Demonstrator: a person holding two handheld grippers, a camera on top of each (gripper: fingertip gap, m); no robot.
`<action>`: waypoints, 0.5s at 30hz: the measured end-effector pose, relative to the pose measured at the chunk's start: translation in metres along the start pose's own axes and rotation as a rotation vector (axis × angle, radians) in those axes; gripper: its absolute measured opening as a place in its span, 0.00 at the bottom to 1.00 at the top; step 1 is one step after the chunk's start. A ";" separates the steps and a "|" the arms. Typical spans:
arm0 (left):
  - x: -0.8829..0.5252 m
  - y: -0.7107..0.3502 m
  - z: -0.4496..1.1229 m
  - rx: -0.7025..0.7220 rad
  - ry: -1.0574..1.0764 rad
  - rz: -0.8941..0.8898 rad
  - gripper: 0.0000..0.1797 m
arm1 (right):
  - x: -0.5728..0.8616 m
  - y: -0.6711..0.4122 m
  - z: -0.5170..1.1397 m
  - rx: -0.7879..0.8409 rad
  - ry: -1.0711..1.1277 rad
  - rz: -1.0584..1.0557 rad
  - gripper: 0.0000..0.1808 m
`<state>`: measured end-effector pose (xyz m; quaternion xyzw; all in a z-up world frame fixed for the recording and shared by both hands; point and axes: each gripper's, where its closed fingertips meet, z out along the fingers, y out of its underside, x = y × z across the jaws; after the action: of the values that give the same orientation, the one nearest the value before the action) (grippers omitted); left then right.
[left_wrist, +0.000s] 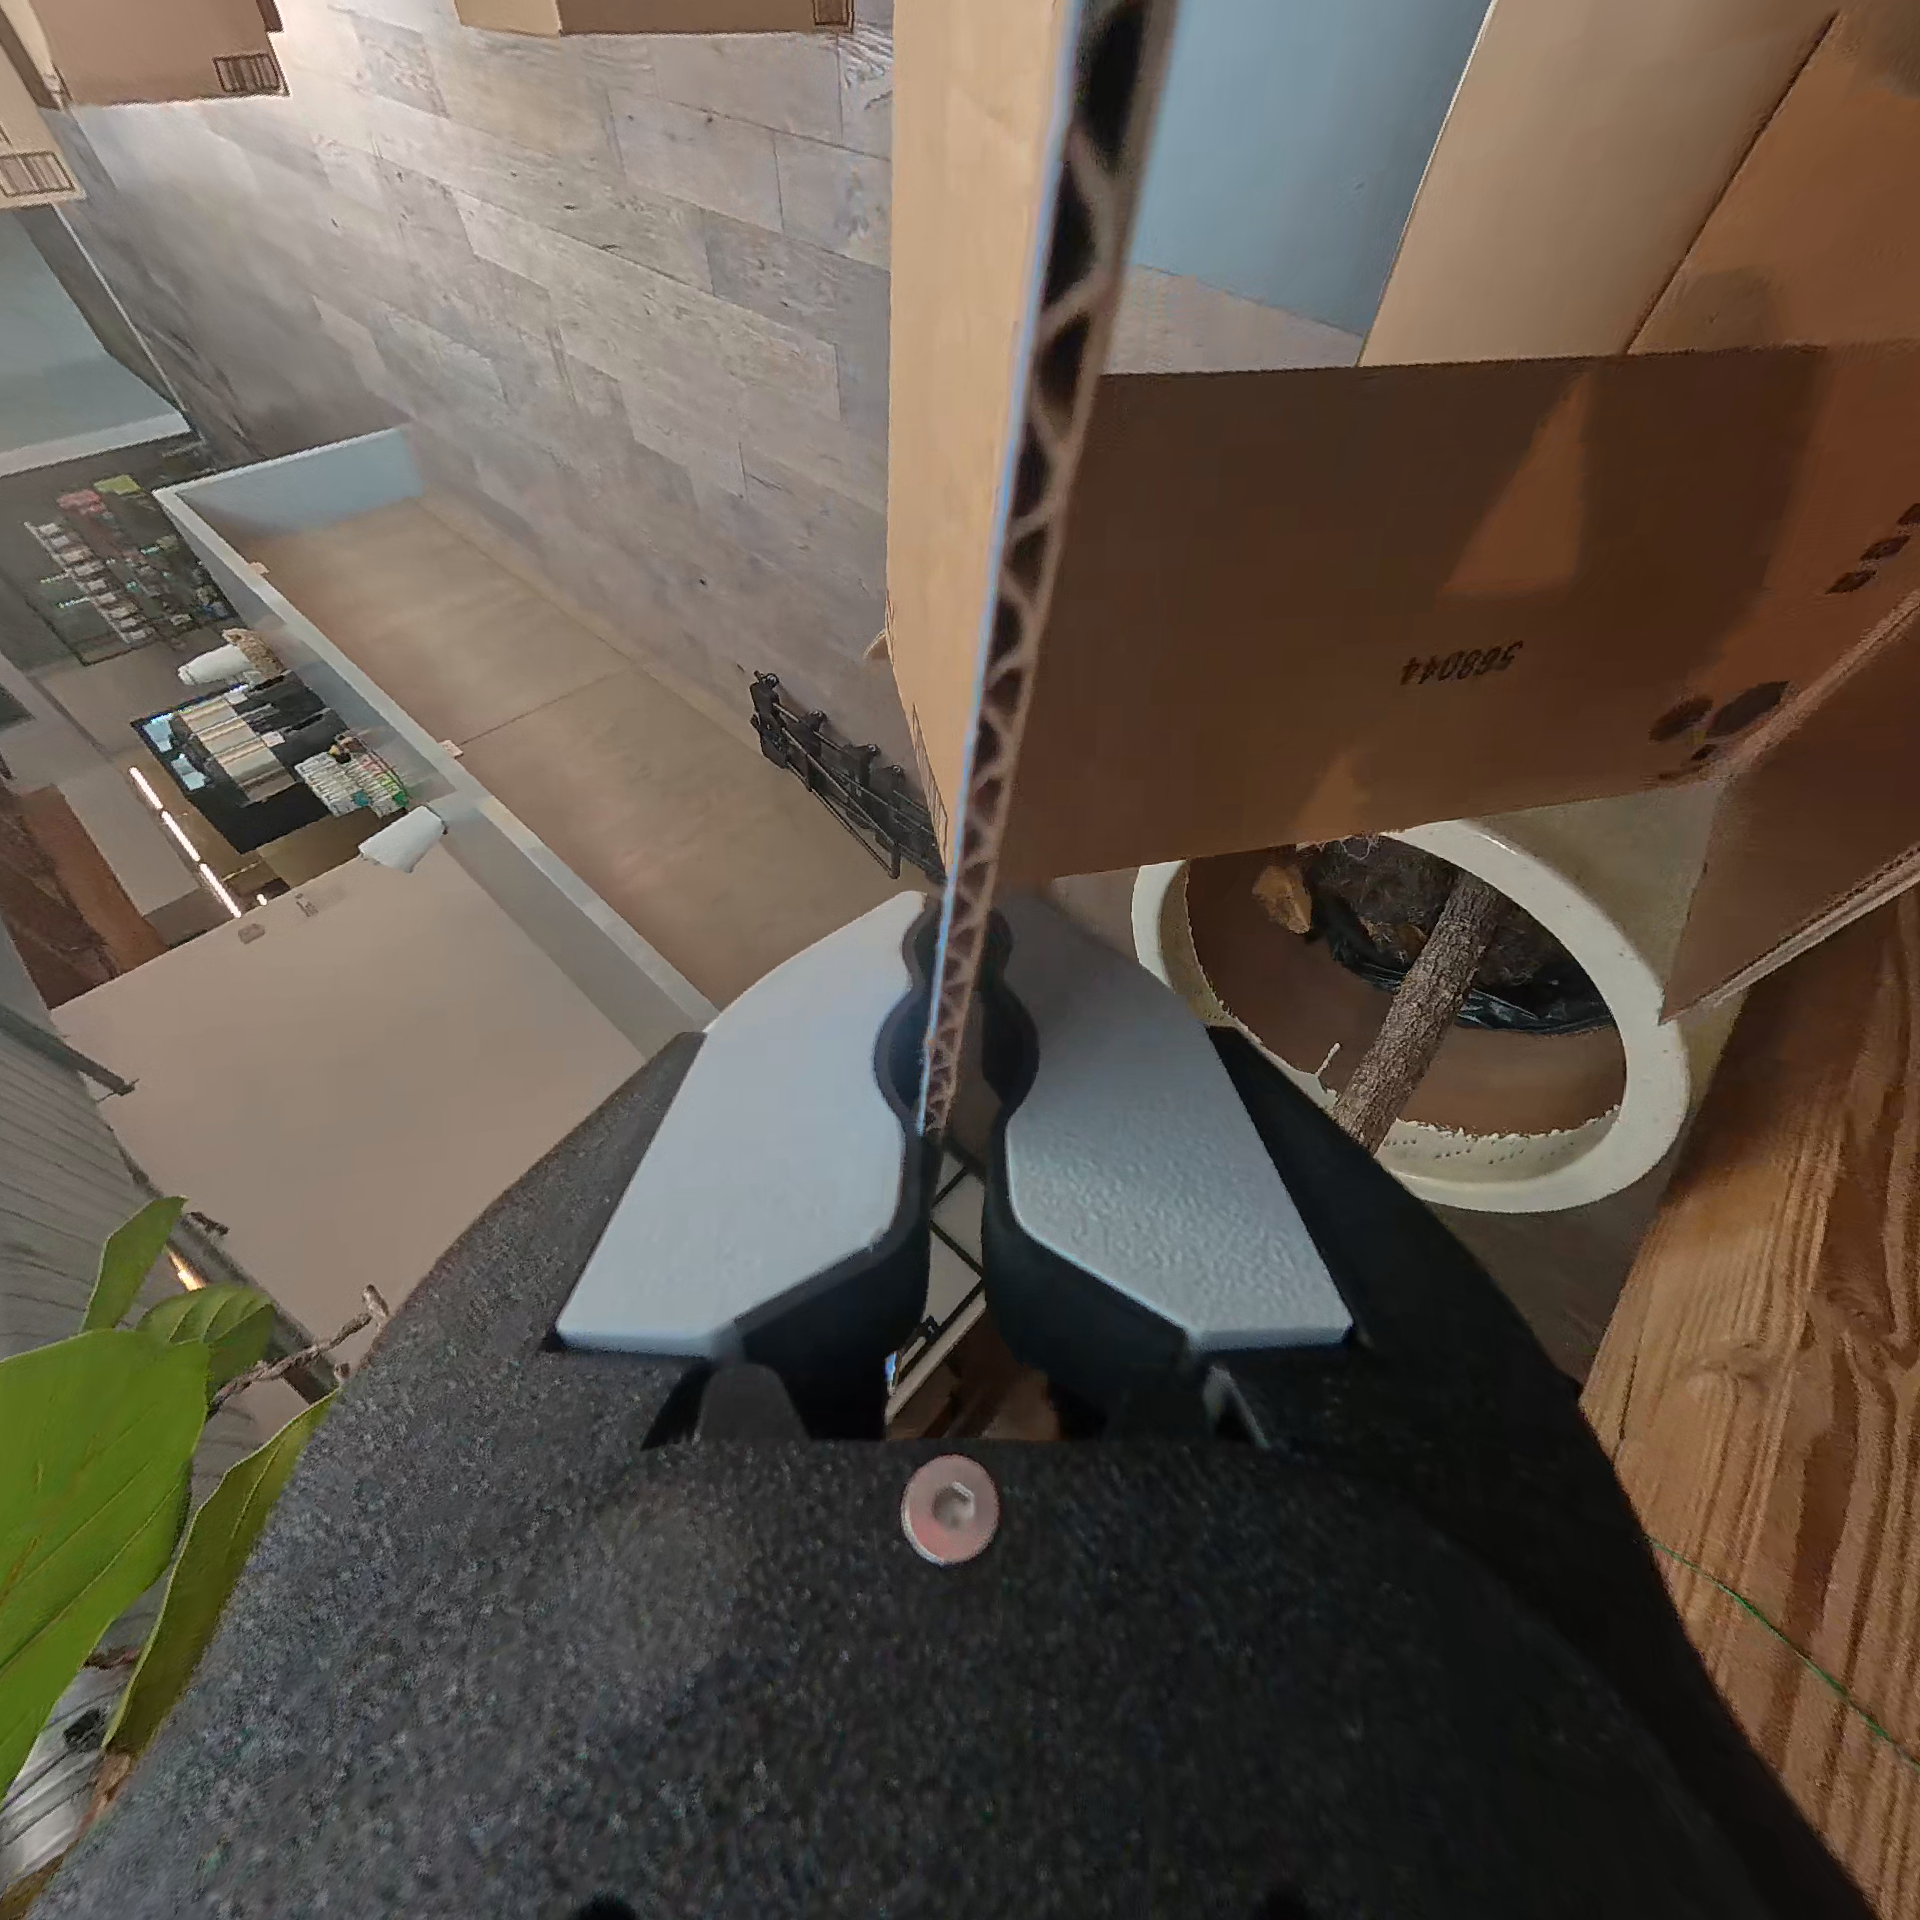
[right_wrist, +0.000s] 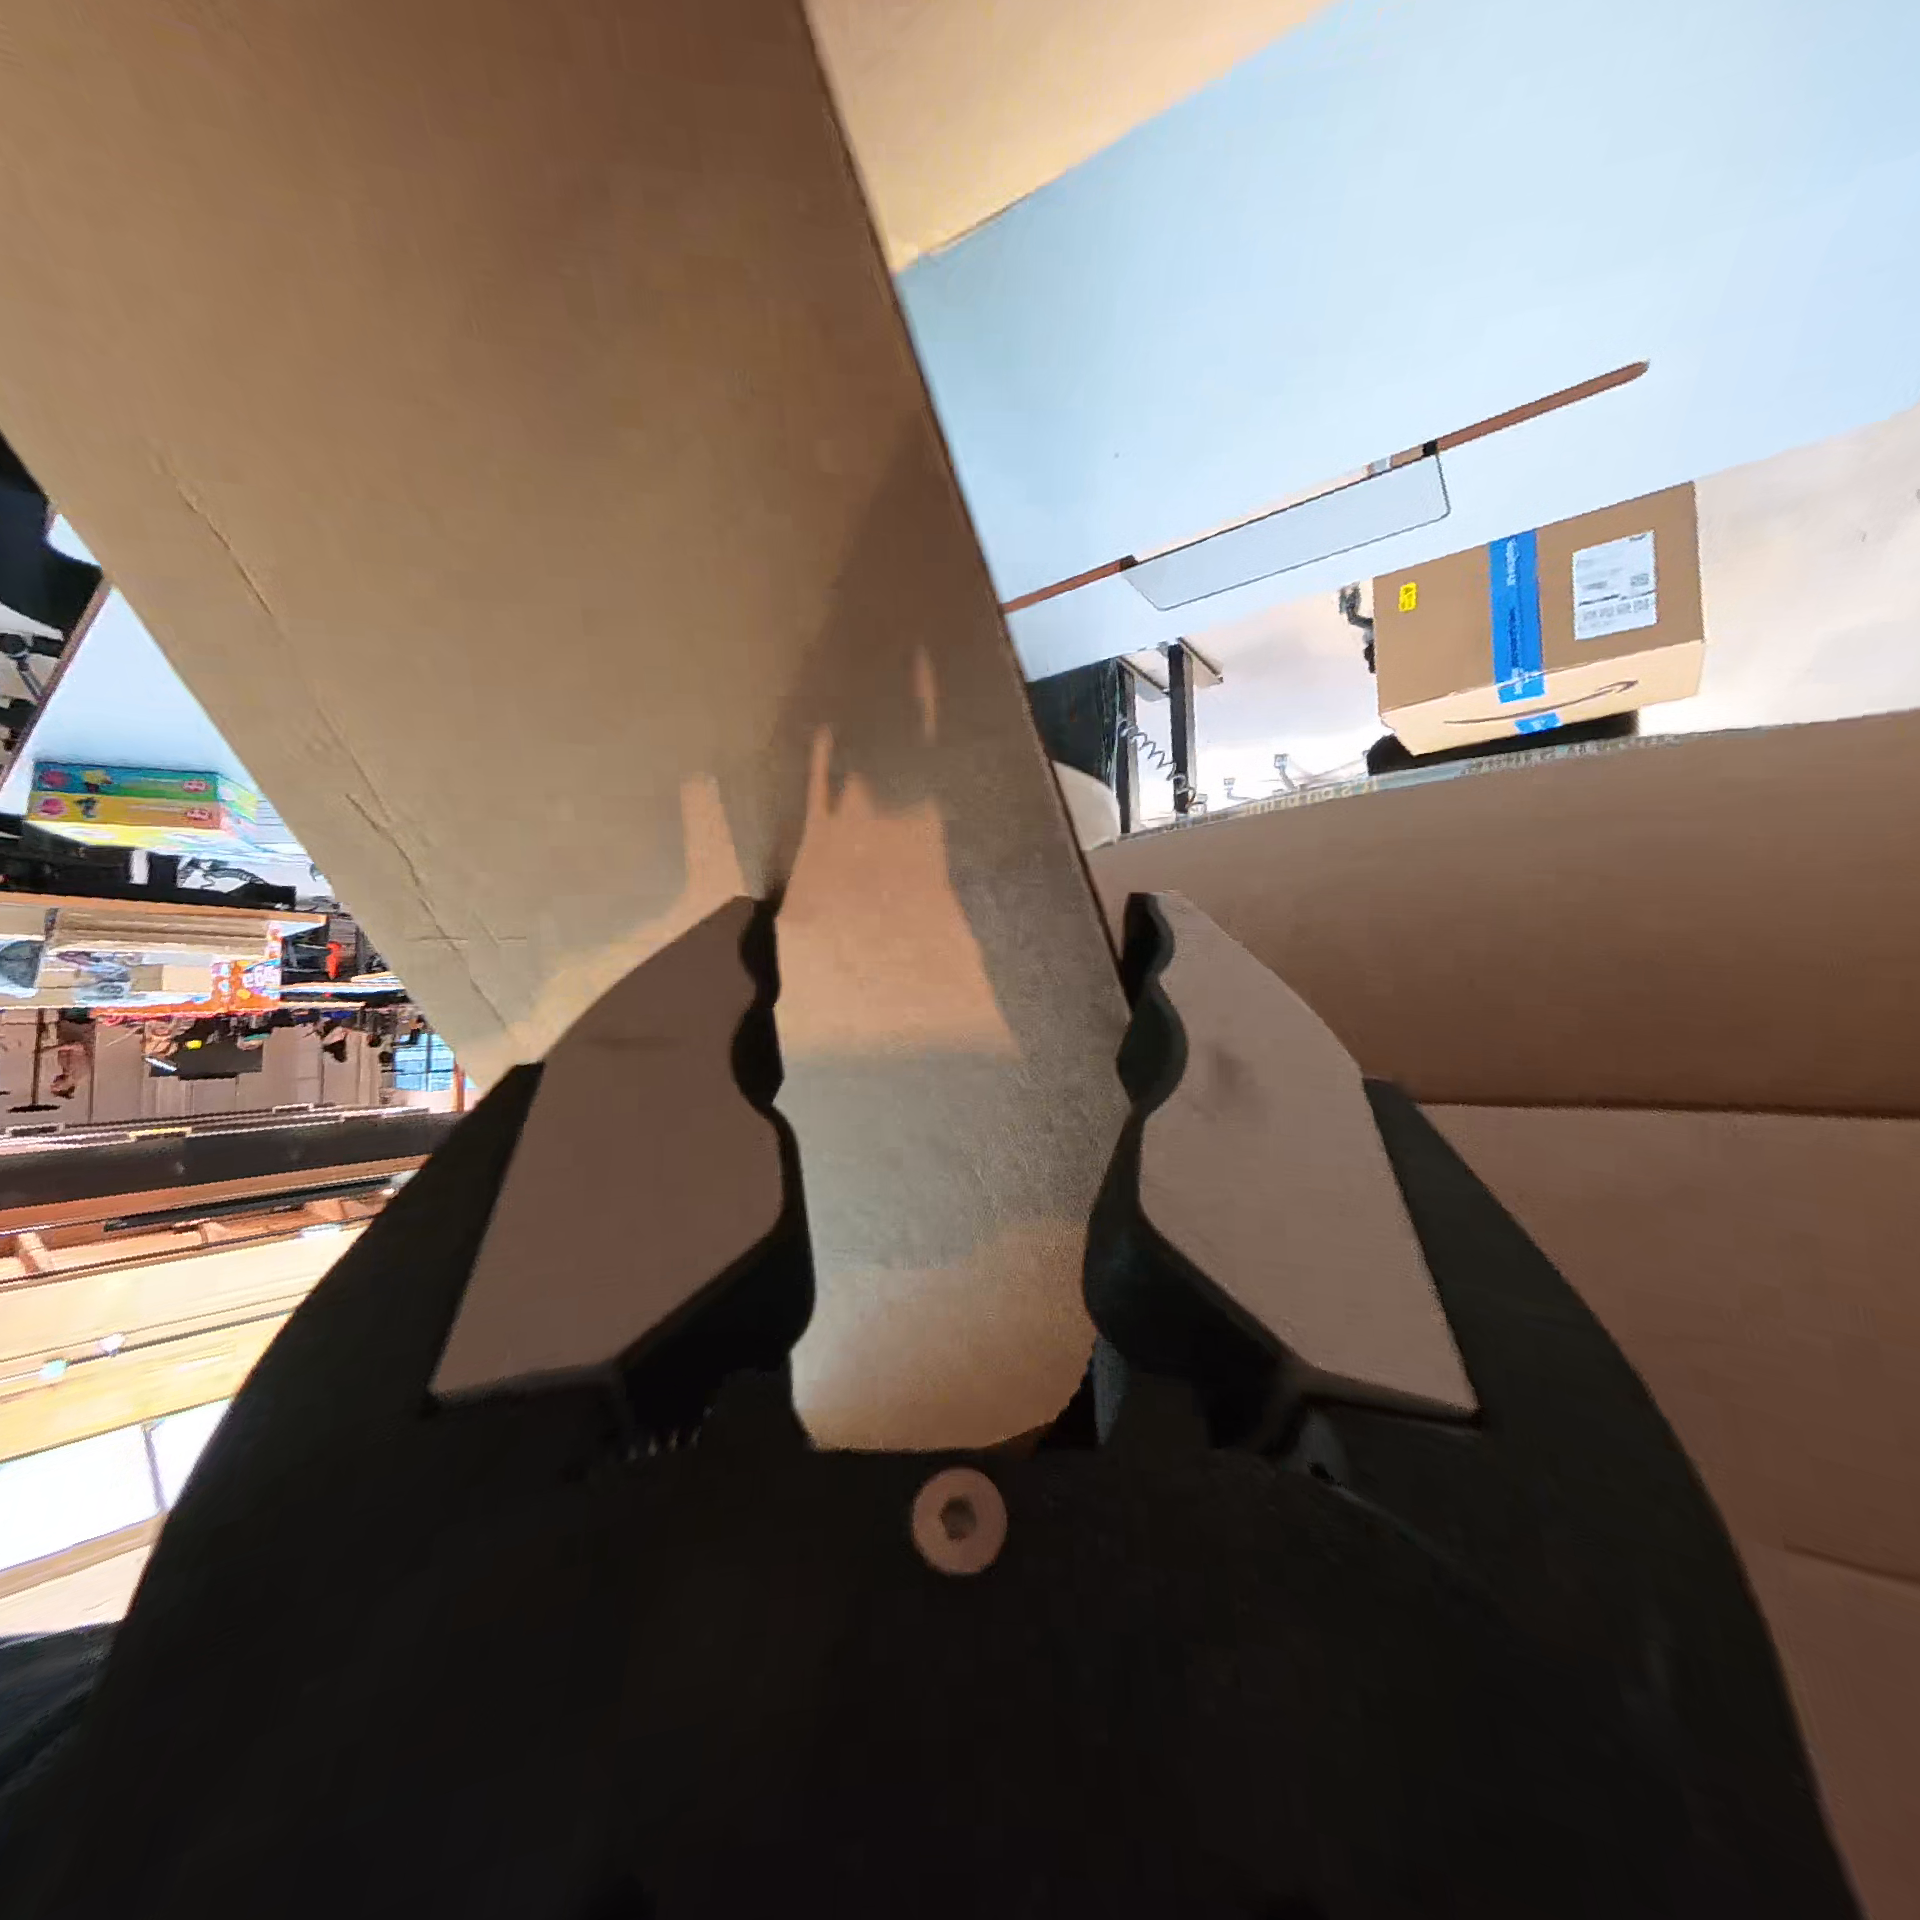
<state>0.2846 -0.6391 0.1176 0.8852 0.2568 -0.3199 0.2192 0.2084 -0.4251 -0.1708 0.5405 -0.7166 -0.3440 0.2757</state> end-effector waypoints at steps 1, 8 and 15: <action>0.000 0.004 0.005 0.005 0.011 0.002 0.03 | 0.000 0.001 -0.004 -0.006 -0.002 0.008 0.33; -0.001 0.040 0.040 0.024 0.079 -0.027 0.03 | 0.002 0.021 -0.046 -0.011 0.126 -0.010 0.26; -0.013 0.053 0.054 0.045 0.103 -0.041 0.02 | -0.001 0.059 -0.075 -0.031 0.221 0.013 0.27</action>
<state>0.2830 -0.7140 0.1001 0.8999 0.2785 -0.2839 0.1790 0.2316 -0.4280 -0.0789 0.5661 -0.6801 -0.2916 0.3633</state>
